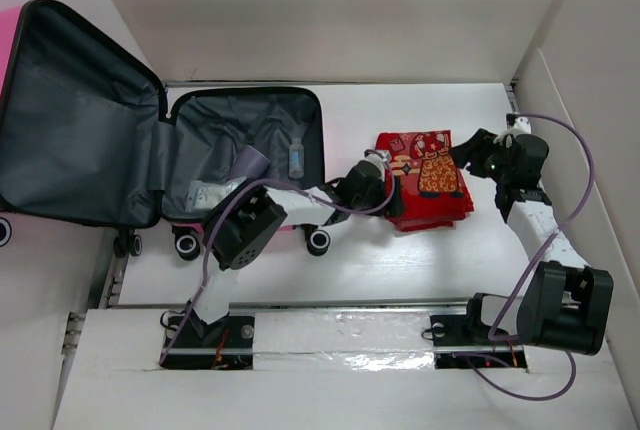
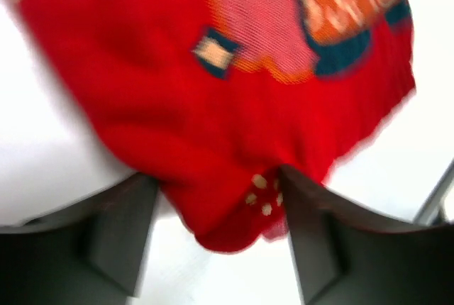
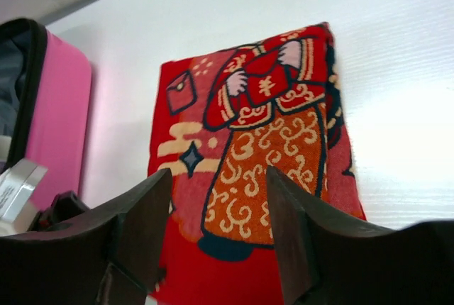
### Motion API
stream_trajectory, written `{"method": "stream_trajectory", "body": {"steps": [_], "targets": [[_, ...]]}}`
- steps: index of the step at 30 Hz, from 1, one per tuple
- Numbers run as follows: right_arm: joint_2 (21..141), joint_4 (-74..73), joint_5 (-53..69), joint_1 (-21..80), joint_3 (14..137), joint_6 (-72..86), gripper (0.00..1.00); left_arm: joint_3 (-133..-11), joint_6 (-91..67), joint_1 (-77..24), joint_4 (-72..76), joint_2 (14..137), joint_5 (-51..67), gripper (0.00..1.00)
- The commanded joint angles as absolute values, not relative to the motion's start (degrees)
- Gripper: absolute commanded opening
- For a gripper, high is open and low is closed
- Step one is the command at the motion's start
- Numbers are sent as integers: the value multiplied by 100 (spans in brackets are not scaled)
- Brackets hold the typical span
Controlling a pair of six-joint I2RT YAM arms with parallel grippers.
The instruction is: Pack the luggage
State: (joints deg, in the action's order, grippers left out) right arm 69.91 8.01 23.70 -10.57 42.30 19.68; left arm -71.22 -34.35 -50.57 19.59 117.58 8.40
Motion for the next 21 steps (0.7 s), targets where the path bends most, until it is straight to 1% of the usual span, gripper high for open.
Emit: {"method": "stream_trajectory", "body": {"steps": [1, 2, 3, 5, 6, 11, 15, 19, 21], "targets": [[6917, 905, 2531, -1037, 4518, 1820, 63, -6830, -3621, -5352, 2294, 11111, 414, 70], [6882, 862, 2514, -985, 4526, 1785, 67, -6768, -3665, -5353, 2294, 11057, 396, 74], [6873, 844, 2470, -984, 4535, 1767, 67, -6707, -3674, -5292, 2294, 11013, 361, 80], [6864, 826, 2435, -932, 4544, 1740, 67, -6706, -3709, -5143, 2206, 10960, 273, 83], [6873, 817, 2426, -932, 4535, 1740, 67, -6732, -3735, -5089, 2180, 10960, 264, 86], [6882, 852, 2452, -809, 4518, 1705, 67, -7048, -3709, -4860, 1996, 11284, 159, 89], [6864, 835, 2373, -695, 4535, 1679, 67, -7732, -3595, -4633, 1749, 11741, 149, 91], [6873, 835, 2321, -572, 4535, 1635, 67, -8155, -3603, -4500, 2038, 12242, 719, 93], [6882, 826, 2259, -510, 4535, 1617, 67, -8479, -3612, -4500, 2074, 12418, 1036, 95]]}}
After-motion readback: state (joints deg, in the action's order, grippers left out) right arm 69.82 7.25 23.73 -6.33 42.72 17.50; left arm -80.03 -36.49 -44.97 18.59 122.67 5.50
